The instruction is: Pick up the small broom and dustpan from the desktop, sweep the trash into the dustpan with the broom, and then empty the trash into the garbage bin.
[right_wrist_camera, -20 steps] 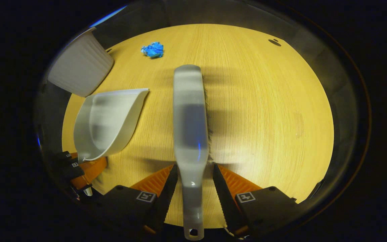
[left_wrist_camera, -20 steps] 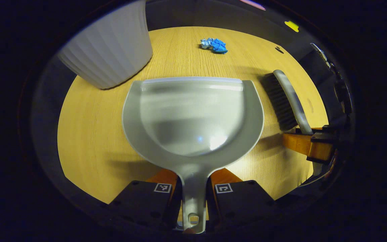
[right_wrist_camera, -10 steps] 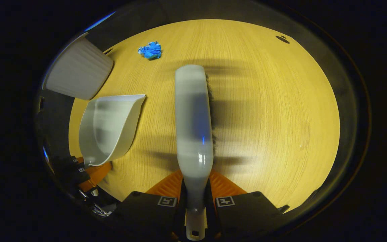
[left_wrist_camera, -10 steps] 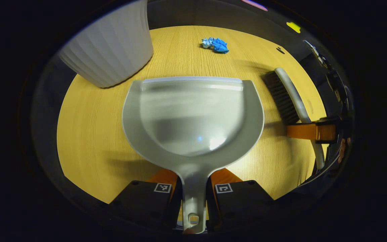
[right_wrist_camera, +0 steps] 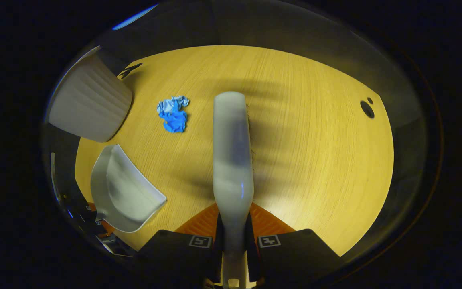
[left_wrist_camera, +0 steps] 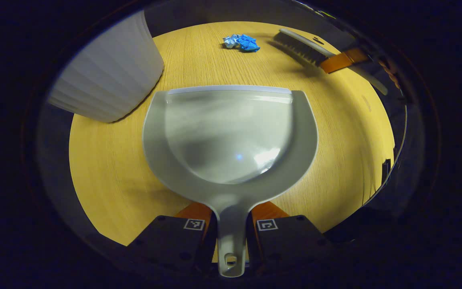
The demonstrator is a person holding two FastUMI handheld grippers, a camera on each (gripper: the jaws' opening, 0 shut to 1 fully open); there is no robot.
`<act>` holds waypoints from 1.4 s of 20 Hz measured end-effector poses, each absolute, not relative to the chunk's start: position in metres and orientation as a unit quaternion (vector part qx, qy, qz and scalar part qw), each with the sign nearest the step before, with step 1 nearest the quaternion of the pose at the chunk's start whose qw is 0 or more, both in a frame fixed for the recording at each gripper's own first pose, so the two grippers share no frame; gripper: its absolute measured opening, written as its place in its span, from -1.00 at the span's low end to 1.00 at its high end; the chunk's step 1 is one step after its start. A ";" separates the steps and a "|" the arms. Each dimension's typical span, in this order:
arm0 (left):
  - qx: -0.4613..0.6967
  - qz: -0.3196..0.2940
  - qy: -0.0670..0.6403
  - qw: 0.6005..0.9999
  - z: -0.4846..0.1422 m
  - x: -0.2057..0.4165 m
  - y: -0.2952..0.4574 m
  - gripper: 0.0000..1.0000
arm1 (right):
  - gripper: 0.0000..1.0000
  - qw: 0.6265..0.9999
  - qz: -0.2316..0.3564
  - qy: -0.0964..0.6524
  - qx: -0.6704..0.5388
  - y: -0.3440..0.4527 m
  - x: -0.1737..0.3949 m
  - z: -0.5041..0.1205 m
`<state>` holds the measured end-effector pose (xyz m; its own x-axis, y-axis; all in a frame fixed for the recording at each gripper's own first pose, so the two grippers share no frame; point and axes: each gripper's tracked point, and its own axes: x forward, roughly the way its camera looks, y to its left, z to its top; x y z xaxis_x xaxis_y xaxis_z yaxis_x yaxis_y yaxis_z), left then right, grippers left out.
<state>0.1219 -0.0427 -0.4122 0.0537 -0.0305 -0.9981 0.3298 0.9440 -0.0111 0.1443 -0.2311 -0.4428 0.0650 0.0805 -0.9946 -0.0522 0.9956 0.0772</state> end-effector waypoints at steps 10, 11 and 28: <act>0.143 -0.141 0.690 0.695 -0.413 0.147 -0.032 -0.39 | -0.45 0.694 0.171 0.680 -0.166 -0.234 0.267 -0.499; 0.145 -0.143 0.690 0.695 -0.412 0.148 -0.032 -0.39 | -0.45 0.688 0.194 0.678 -0.170 -0.228 0.269 -0.499; 0.141 -0.175 0.645 0.730 -0.420 0.138 -0.033 -0.38 | -0.44 0.540 0.417 0.713 -0.161 -0.259 0.239 -0.475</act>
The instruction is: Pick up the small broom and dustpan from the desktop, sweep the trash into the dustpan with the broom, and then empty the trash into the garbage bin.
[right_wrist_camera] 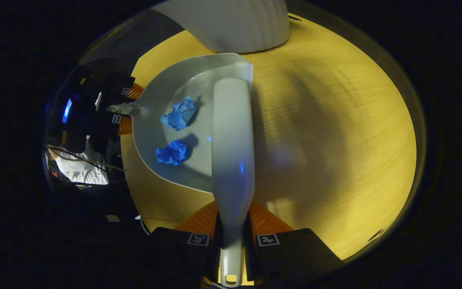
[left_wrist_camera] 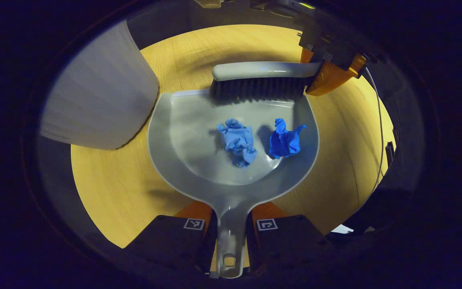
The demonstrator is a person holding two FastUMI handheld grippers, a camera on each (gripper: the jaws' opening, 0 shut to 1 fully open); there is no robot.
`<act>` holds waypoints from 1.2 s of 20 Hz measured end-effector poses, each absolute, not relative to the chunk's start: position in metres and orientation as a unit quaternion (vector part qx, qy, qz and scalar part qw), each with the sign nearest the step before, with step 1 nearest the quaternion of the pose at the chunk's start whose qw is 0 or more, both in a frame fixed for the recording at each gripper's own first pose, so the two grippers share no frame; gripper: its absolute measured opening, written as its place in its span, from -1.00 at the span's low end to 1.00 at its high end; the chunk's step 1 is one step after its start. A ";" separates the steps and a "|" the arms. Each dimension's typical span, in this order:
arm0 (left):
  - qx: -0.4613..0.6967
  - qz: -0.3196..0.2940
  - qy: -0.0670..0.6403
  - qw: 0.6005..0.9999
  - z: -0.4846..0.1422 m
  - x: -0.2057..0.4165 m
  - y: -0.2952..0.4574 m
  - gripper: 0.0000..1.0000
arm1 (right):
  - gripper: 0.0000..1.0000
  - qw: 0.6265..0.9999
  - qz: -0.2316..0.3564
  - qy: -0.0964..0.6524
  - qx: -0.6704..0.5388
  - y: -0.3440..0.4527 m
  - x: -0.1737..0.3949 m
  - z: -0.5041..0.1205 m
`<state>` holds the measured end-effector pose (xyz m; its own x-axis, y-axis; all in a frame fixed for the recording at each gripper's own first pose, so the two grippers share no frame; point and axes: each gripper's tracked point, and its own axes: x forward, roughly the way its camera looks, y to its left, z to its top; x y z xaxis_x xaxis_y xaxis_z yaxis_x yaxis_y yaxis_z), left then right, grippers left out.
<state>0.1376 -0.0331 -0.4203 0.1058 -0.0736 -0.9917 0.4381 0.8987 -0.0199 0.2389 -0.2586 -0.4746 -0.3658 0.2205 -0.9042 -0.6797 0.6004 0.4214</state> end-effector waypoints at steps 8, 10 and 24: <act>0.094 -0.171 0.614 0.765 -0.389 0.104 -0.039 -0.38 | -0.44 0.606 0.351 0.701 -0.136 -0.317 0.282 -0.455; 0.085 -0.169 0.597 0.779 -0.364 0.097 -0.036 -0.38 | -0.51 0.614 0.341 0.701 -0.120 -0.320 0.283 -0.446; 0.019 -0.145 0.454 0.879 -0.211 0.064 0.011 -0.39 | -0.44 0.662 0.290 0.689 -0.061 -0.396 0.250 -0.528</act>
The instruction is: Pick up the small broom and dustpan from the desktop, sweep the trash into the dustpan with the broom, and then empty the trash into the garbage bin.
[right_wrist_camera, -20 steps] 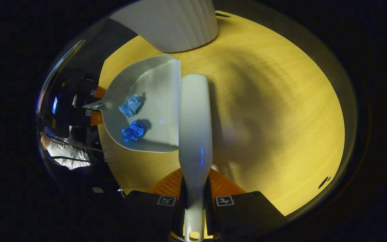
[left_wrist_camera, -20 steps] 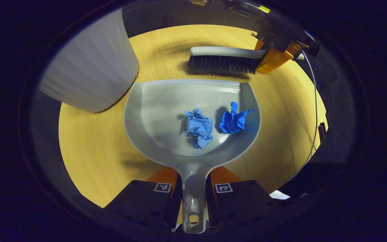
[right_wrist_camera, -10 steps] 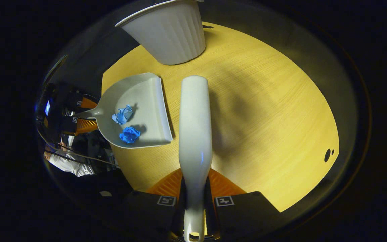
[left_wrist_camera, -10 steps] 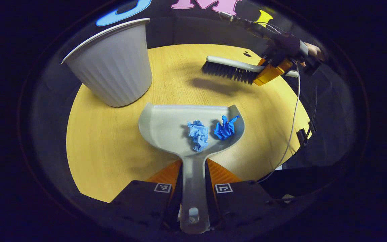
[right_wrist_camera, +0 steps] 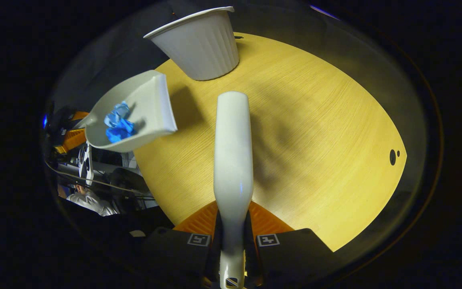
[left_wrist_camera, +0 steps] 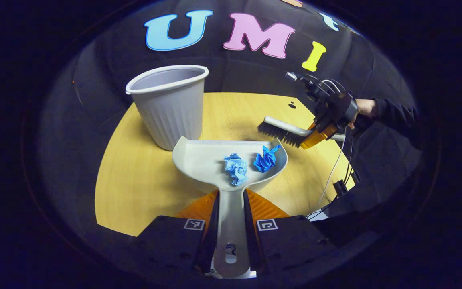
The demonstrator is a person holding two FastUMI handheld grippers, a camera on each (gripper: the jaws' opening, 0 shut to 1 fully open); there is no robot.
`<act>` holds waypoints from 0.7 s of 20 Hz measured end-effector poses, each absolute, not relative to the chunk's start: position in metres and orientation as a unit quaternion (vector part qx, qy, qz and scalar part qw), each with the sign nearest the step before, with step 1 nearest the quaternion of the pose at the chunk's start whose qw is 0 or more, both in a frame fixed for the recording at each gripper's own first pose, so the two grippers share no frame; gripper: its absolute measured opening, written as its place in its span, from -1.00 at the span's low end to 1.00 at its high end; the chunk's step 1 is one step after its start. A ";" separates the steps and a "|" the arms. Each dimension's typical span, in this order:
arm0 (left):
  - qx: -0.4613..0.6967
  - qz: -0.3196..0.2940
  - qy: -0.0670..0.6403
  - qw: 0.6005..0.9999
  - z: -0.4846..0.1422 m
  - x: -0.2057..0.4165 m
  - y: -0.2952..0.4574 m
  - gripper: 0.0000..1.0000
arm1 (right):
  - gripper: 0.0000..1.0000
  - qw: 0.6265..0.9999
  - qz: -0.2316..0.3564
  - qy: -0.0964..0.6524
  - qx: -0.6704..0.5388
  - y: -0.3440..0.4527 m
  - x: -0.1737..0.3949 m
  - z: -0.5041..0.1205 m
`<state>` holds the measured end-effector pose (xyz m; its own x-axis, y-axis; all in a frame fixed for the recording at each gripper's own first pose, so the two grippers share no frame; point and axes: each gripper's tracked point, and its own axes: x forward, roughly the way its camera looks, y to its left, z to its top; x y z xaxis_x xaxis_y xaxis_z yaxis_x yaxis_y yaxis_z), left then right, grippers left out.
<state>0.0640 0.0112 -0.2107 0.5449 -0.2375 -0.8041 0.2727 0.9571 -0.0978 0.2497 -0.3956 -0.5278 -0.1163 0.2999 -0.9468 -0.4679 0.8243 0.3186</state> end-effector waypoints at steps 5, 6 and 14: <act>0.025 -0.114 0.401 0.909 -0.129 0.057 0.027 -0.39 | -0.53 0.676 0.283 0.680 -0.035 -0.456 0.237 -0.611; 0.020 -0.103 0.394 0.913 -0.116 0.057 0.034 -0.39 | -0.43 0.678 0.282 0.679 -0.029 -0.478 0.236 -0.626; 0.116 -0.021 0.382 0.917 -0.022 0.154 0.143 -0.39 | -0.51 0.688 0.273 0.672 0.008 -0.653 0.160 -0.670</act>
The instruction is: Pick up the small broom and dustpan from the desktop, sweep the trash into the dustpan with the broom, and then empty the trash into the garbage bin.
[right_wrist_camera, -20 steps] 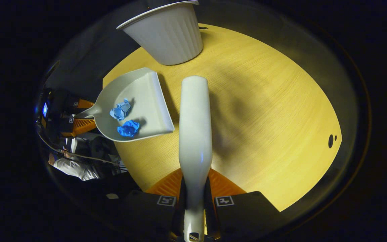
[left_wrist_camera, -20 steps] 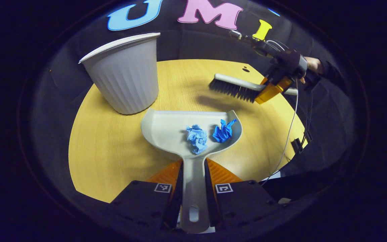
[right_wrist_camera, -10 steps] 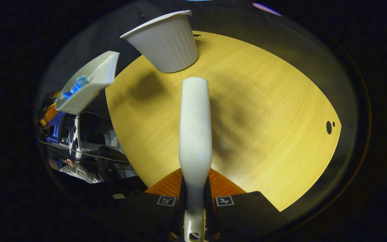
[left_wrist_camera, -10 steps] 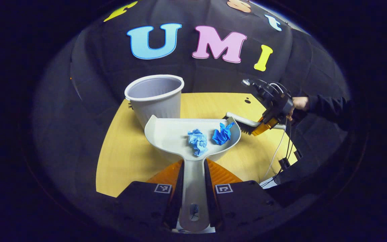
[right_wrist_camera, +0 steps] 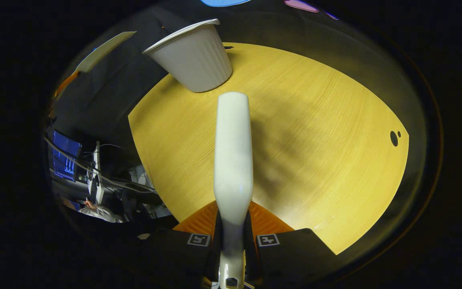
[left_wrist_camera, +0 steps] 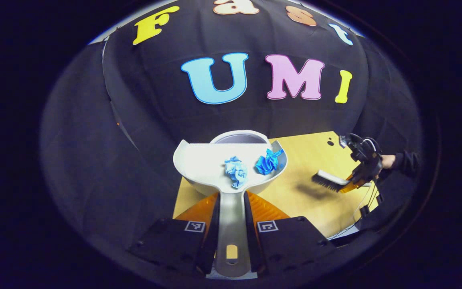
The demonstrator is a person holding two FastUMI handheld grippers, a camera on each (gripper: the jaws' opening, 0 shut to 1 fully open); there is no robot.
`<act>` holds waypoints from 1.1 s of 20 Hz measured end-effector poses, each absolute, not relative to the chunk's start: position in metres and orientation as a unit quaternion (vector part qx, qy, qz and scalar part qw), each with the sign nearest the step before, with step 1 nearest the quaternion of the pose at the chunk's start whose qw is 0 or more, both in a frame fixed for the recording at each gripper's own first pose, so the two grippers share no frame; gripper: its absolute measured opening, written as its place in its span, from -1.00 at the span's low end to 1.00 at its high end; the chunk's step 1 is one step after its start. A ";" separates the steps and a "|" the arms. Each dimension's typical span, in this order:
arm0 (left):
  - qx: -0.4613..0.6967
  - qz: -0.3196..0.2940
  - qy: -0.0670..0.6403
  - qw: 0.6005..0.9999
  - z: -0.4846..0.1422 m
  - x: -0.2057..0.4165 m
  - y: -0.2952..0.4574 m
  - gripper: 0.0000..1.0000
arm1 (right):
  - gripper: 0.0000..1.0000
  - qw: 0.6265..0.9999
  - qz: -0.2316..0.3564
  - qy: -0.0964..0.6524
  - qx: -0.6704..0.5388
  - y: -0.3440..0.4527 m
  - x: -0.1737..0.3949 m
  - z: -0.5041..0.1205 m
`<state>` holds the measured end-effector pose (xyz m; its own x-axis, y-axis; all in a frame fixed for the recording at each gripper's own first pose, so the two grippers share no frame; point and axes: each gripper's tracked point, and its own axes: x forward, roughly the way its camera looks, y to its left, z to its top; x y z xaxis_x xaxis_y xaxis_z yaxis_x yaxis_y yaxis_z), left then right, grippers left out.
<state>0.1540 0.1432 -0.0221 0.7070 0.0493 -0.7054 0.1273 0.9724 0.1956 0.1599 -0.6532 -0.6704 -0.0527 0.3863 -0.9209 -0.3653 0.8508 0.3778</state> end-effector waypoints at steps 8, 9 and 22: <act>0.247 -0.062 0.503 0.826 -0.045 0.260 0.171 -0.39 | -0.51 0.702 0.258 0.661 0.059 -0.846 0.121 -0.682; 0.274 -0.068 0.515 0.809 -0.048 0.269 0.172 -0.39 | -0.43 0.703 0.258 0.660 0.062 -0.863 0.122 -0.675; 0.306 -0.054 0.498 0.809 -0.036 0.291 0.169 -0.40 | -0.36 0.707 0.233 0.662 0.090 -0.924 0.150 -0.690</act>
<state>0.2909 0.1690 -0.0356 0.4972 0.2169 -0.8401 0.3923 0.8074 0.4406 0.1496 -0.9238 -0.6903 0.0151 0.4483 -0.8938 -0.2104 0.8753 0.4354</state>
